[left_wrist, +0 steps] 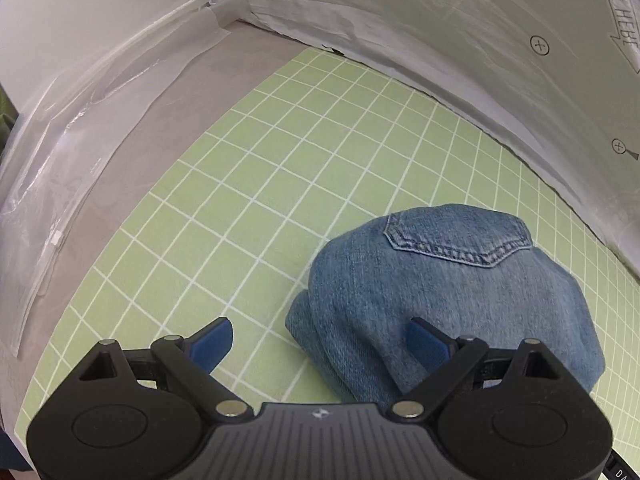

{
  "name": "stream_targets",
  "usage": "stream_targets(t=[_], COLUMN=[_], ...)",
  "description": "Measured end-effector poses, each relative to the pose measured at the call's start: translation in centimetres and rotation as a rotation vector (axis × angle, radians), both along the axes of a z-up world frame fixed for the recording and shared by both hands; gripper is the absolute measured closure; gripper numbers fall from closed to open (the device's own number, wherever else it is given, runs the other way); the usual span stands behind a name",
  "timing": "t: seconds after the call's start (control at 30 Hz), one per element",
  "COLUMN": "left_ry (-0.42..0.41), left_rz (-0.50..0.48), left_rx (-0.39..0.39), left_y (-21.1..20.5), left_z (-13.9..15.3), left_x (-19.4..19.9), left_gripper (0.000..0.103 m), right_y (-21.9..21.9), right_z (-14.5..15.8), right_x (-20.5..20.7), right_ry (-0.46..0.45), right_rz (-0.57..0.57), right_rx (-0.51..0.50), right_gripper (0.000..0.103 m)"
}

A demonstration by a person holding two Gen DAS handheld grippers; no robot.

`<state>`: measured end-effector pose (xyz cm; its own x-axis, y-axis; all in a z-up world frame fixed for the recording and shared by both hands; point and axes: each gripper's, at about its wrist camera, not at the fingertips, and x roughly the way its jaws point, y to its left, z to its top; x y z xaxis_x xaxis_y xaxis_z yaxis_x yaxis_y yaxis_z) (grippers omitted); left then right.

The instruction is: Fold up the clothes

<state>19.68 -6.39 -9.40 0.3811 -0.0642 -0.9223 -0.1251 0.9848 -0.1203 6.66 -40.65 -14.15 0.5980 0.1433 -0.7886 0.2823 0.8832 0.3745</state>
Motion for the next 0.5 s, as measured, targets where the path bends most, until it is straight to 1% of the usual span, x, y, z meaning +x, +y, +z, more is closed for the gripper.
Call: stream_targets(t=[0.03, 0.1, 0.17, 0.2, 0.23, 0.27, 0.3, 0.33, 0.4, 0.43, 0.47, 0.5], left_ry=[0.015, 0.047, 0.05, 0.051, 0.049, 0.043, 0.036, 0.025, 0.003, -0.011, -0.029, -0.048], left_rz=[-0.009, -0.011, -0.019, -0.023, -0.024, -0.018, -0.014, -0.02, -0.033, -0.039, -0.053, -0.07], left_rx=[-0.007, -0.065, -0.121, -0.15, -0.189, -0.22, -0.245, -0.233, -0.212, -0.226, -0.256, -0.286], left_y=[0.3, 1.2, 1.5, 1.6, 1.7, 1.6, 1.5, 1.1, 0.2, -0.3, -0.8, -1.4], left_z=[-0.5, -1.8, -2.5, -2.9, -3.1, -3.1, -3.2, -3.0, -2.6, -2.4, -2.1, -1.7], left_x=[0.6, 1.2, 1.4, 1.5, 1.5, 1.4, 1.3, 1.3, 1.2, 1.1, 1.0, 0.9], left_gripper=[0.009, 0.01, 0.019, 0.034, 0.05, 0.058, 0.07, 0.079, 0.086, 0.089, 0.09, 0.091], right_y=[0.3, 0.8, 0.9, 0.8, 0.7, 0.6, 0.7, 1.1, 1.5, 1.4, 1.0, 0.5], right_z=[-0.3, -1.4, -2.2, -2.5, -2.5, -2.5, -2.1, -1.5, 0.0, 0.7, 1.4, 2.1], right_x=[0.5, 1.3, 1.7, 1.8, 1.7, 1.7, 1.5, 1.4, 1.2, 1.2, 1.1, 1.0], right_ry=[0.007, 0.039, 0.066, 0.069, 0.056, 0.043, 0.025, 0.012, -0.03, -0.048, -0.069, -0.089], right_rz=[0.006, 0.0, -0.02, -0.029, -0.017, -0.003, 0.011, 0.035, 0.07, 0.067, 0.047, 0.027], right_rx=[0.023, 0.081, 0.141, 0.179, 0.205, 0.231, 0.224, 0.184, 0.089, 0.052, 0.01, -0.034], right_gripper=[0.052, 0.05, 0.047, 0.051, 0.067, 0.077, 0.086, 0.089, 0.091, 0.092, 0.093, 0.097])
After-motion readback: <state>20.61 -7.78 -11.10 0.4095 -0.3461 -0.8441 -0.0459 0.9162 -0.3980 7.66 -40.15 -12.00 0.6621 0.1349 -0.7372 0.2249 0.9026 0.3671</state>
